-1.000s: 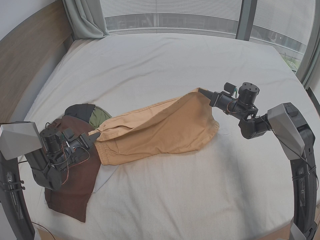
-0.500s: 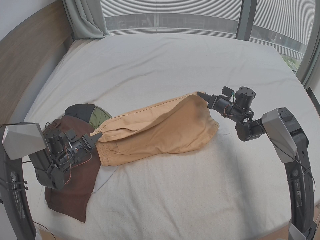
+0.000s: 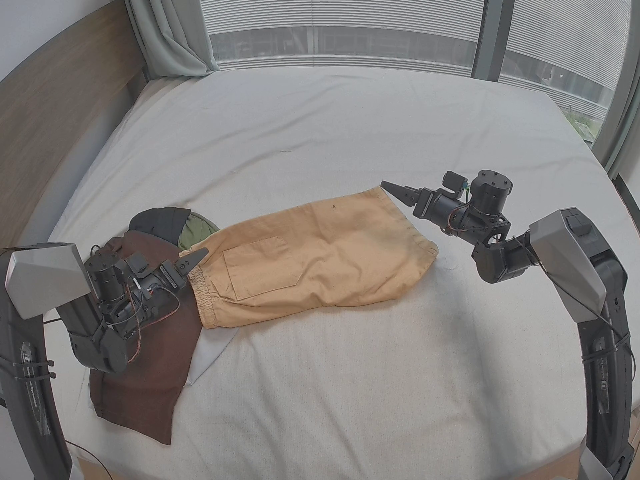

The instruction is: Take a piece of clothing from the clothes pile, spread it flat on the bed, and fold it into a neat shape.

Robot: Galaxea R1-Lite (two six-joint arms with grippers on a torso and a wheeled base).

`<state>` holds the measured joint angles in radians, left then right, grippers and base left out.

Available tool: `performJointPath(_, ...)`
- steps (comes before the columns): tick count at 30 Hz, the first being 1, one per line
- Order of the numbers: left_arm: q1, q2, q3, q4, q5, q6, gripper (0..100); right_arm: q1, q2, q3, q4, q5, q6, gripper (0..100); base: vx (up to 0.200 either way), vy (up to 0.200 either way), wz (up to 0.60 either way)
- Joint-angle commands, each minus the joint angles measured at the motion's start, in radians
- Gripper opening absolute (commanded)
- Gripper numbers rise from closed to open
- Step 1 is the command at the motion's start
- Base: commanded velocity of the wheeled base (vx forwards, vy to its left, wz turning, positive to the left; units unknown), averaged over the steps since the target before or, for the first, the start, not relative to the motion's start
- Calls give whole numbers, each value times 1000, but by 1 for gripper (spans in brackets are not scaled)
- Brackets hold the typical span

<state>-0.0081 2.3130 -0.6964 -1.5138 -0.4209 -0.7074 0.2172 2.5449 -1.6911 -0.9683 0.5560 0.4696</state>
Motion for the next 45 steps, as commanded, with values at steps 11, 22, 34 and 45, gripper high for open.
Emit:
performJointPath(11,0,-49,11,0,4,-4,100,48,-173,266,-116,-8,3,100,0,0,0)
performJointPath(22,-1,-138,41,0,-6,-20,100,106,-238,510,-256,-93,7,100,0,0,0)
performJointPath(34,-10,-161,60,-2,-9,-7,100,100,-270,722,-403,-110,72,100,0,0,0)
performJointPath(45,-24,-254,110,0,-12,62,100,97,-258,804,-412,-123,73,100,0,0,0)
